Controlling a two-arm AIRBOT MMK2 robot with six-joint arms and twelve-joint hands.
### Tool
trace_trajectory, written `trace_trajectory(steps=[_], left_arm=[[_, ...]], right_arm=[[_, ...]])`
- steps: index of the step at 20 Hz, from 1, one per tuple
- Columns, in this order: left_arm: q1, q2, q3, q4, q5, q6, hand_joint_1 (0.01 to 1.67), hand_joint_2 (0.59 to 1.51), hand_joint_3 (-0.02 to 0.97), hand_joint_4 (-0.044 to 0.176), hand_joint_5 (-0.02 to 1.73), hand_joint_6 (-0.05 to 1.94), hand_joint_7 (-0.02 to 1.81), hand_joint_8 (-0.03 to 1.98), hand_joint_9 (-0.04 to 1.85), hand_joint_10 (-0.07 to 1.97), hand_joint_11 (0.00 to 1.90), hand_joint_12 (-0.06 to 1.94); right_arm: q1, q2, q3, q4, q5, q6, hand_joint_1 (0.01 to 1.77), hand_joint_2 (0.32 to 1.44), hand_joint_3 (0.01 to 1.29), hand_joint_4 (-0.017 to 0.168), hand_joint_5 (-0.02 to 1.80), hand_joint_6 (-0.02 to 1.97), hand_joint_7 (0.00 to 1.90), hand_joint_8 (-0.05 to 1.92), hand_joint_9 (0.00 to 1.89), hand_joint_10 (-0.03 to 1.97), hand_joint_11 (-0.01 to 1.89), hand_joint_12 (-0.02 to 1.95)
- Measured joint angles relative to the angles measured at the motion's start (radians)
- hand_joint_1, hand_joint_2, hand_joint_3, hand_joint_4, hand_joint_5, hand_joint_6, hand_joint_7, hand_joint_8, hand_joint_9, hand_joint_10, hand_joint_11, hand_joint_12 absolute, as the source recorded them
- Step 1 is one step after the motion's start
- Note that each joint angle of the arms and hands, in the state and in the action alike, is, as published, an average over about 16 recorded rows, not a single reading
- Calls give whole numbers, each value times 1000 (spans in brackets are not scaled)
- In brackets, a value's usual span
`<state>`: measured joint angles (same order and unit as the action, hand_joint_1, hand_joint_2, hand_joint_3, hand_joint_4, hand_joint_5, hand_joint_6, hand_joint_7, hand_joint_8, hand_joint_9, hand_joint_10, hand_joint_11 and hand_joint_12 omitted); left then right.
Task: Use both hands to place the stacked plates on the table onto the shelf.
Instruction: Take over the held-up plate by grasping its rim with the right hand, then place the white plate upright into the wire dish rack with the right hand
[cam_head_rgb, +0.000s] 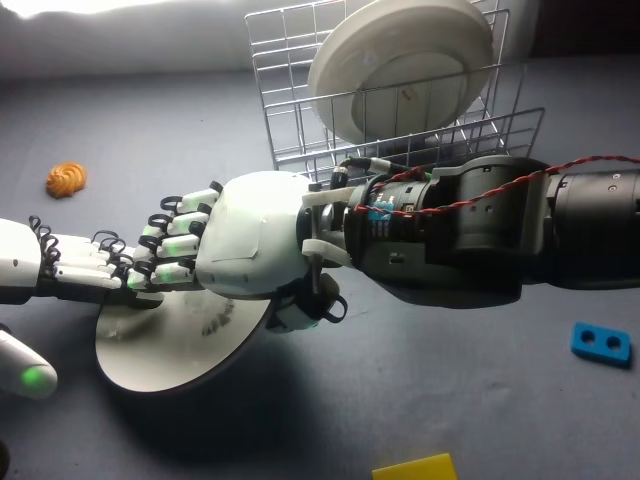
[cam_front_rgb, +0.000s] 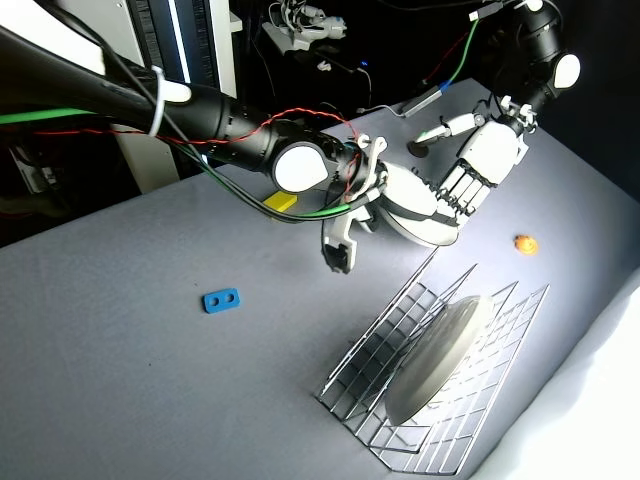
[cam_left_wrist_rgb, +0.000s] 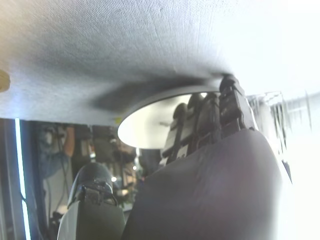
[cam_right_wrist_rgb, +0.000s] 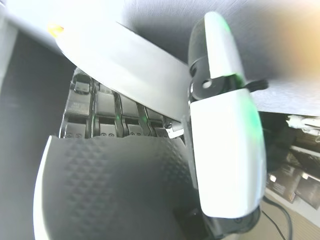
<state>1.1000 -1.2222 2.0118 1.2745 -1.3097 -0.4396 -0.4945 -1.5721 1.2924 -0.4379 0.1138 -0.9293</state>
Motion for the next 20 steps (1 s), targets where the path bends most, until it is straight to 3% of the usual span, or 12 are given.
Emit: trace_trajectory(steps=[8, 11, 16, 20], left_arm=[[-2, -7, 12, 2, -3, -7, 23, 1106, 21, -4, 39, 7, 19, 9, -29, -62, 3, -53], [-16, -9, 18, 19, -3, -8, 23, 1106, 21, -5, 37, 3, 18, 9, -28, -62, 1, -55], [-63, -16, 41, 65, -1, -8, 23, 1105, 21, -5, 36, -5, 17, 8, -25, -61, -1, -55], [-121, -24, 67, 112, 9, -8, 23, 1105, 21, -5, 37, -5, 16, 8, -21, -61, 1, -39]], right_arm=[[1, -25, 28, 1, 52, -2, 1158, 1055, 14, -3, 545, 186, 588, 260, 680, 209, 489, 1093], [1, -25, 29, 1, 68, -3, 1159, 1042, 14, -3, 672, 246, 737, 382, 862, 390, 651, 1243], [5, -21, 26, 9, 81, -4, 1161, 1017, 14, -6, 764, 341, 845, 581, 1010, 696, 858, 1236], [13, -7, 8, 22, 72, -4, 1181, 1009, 15, -6, 773, 396, 848, 684, 1003, 908, 871, 1269]])
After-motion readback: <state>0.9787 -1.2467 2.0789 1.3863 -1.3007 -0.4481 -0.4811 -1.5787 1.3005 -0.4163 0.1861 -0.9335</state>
